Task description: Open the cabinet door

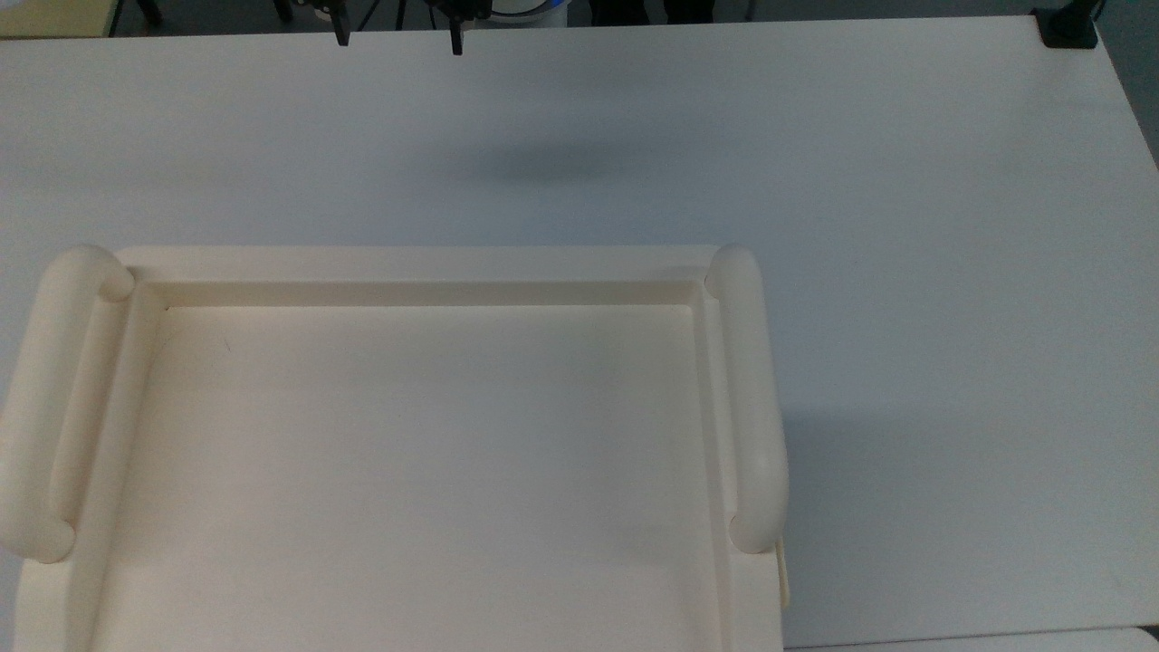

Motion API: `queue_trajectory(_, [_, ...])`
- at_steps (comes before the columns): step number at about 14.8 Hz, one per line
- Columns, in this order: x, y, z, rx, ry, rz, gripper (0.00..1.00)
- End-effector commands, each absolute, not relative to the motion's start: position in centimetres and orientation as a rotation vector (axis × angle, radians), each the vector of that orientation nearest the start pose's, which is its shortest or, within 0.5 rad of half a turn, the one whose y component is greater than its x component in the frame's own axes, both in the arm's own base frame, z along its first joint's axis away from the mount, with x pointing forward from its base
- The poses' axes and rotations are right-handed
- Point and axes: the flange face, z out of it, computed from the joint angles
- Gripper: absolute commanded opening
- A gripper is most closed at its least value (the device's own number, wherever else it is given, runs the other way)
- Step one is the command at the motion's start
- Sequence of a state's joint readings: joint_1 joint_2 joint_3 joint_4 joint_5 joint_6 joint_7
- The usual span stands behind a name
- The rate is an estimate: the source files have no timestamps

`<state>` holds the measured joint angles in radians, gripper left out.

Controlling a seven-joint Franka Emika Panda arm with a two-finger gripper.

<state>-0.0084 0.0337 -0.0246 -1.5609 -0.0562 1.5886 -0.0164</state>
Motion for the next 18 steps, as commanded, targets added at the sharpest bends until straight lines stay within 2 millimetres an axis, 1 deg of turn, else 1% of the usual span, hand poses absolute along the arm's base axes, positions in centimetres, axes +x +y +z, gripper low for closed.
queue_trajectory(1, [55.6,-2.05,61.22,-3.213,0.009,0.047,1.0])
queue_trajectory(13, [55.83,-1.79,60.91,-3.213,0.001,0.049,1.0])
queue_trajectory(16, [55.98,-2.1,60.68,-3.21,-0.01,0.052,1.0])
queue_trajectory(18, [56.15,-1.77,60.63,-3.212,-0.02,0.045,1.0])
